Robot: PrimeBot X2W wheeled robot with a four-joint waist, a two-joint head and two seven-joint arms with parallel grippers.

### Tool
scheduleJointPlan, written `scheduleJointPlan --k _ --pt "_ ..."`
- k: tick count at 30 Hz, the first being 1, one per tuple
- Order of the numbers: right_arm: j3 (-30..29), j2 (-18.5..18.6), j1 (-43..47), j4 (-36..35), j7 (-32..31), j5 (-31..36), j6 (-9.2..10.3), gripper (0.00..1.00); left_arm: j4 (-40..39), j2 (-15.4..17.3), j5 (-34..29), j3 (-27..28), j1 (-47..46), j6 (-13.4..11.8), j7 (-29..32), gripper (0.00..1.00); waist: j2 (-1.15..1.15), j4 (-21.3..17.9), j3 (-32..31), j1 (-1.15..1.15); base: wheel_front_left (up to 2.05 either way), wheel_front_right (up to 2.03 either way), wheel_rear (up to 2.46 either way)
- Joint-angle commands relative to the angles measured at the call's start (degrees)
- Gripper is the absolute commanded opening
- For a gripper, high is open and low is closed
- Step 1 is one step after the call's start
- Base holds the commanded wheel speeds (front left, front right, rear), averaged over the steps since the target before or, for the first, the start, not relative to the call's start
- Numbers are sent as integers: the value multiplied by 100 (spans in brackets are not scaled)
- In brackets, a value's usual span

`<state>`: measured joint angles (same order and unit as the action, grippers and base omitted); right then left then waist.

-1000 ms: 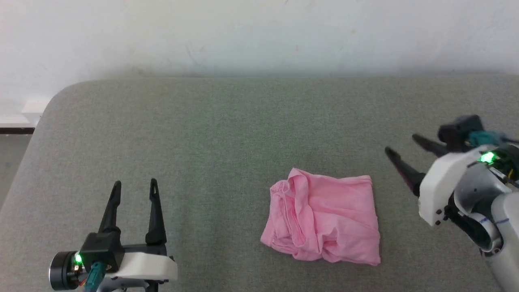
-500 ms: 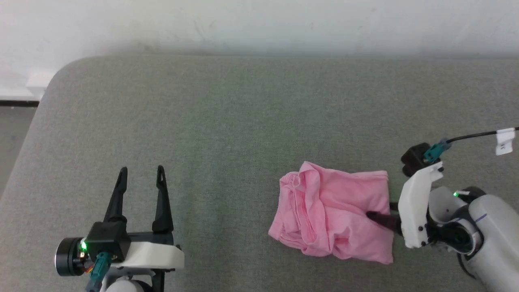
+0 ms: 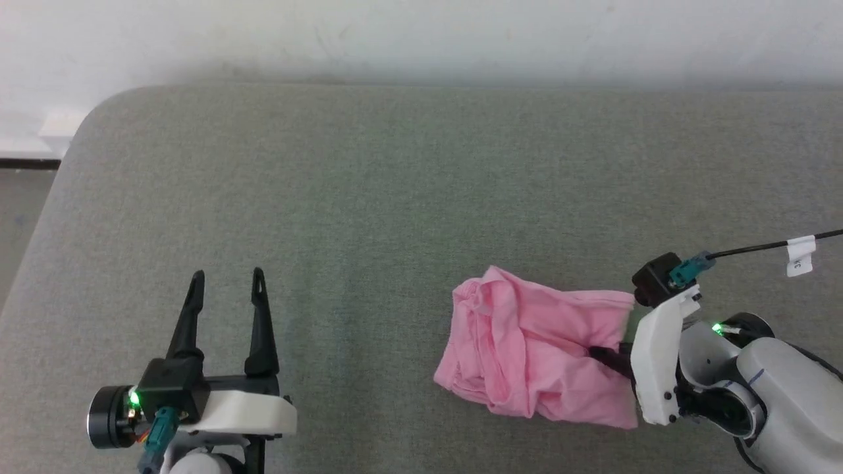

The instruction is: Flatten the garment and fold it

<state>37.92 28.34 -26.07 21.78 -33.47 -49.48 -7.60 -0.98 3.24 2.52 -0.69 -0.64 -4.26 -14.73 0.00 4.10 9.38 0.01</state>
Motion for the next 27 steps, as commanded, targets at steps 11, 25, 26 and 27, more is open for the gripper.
scheduleJointPlan --k 11,25,26,27 --pt "411 1061 -640 -1319 246 -21 11 0 -201 37 -71 306 105 -41 -27 100 0 -1362 166 -1 0 0 0" --pt "-116 1765 -1852 89 386 632 11 0 -587 512 -354 224 -853 92 -27 100 0 -2095 1689 -1 0 0 0" --pt "-201 1790 -1937 265 421 680 11 0 -616 540 -363 203 -922 101 -27 100 0 -2060 1783 -1 0 0 0" --pt "-271 1862 -2014 436 435 751 11 0 -650 561 -379 166 -1000 111 -27 100 0 -1995 1901 -1 0 0 0"
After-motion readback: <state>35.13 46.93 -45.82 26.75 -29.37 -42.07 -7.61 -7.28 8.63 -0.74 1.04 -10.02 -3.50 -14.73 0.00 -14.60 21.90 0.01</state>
